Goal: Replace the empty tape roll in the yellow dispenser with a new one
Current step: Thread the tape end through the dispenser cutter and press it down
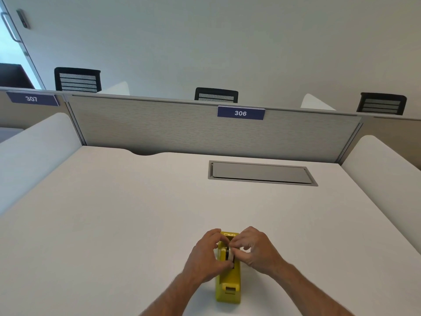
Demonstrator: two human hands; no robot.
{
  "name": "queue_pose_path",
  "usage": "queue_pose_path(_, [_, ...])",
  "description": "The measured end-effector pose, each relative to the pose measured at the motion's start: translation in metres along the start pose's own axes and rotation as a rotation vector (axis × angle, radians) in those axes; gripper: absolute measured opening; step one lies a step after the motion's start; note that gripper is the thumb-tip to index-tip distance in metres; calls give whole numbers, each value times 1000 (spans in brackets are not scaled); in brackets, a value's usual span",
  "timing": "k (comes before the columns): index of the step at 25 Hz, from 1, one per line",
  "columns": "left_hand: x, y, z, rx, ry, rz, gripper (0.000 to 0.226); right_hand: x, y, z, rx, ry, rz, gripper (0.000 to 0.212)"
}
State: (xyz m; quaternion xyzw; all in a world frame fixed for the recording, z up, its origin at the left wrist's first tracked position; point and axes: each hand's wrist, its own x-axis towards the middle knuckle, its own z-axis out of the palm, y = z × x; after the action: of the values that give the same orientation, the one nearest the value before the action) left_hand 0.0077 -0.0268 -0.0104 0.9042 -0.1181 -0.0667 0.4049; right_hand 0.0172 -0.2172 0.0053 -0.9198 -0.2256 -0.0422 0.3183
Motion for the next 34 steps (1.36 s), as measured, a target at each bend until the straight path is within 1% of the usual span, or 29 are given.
queue_pose_path(6, [-1,-1,1,-2,5,12,51,1,0,-2,33,-25,56,11])
queue_pose_path(10, [-1,0,1,-8,16,21,48,0,0,-1,-1,-61,77,25])
queue_pose_path(12, [-1,1,1,-8,14,16,49,0,0,0,-4,-58,85,28])
queue_pose_path(15, [-1,1,0,-16,16,12,48,1,0,0,23,-58,88,25])
queue_pose_path(19, [-1,2,1,8,10,-3,50,2,2,-1,88,-21,93,13])
queue_pose_path(23, [-1,3,1,22,9,4,49,1,0,-1,58,-35,88,17])
queue_pose_path(29, [-1,4,0,27,5,2,51,5,2,-2,61,-30,78,11])
queue_pose_path(34, [-2,4,-2,8,12,30,49,3,0,-3,112,-39,137,14])
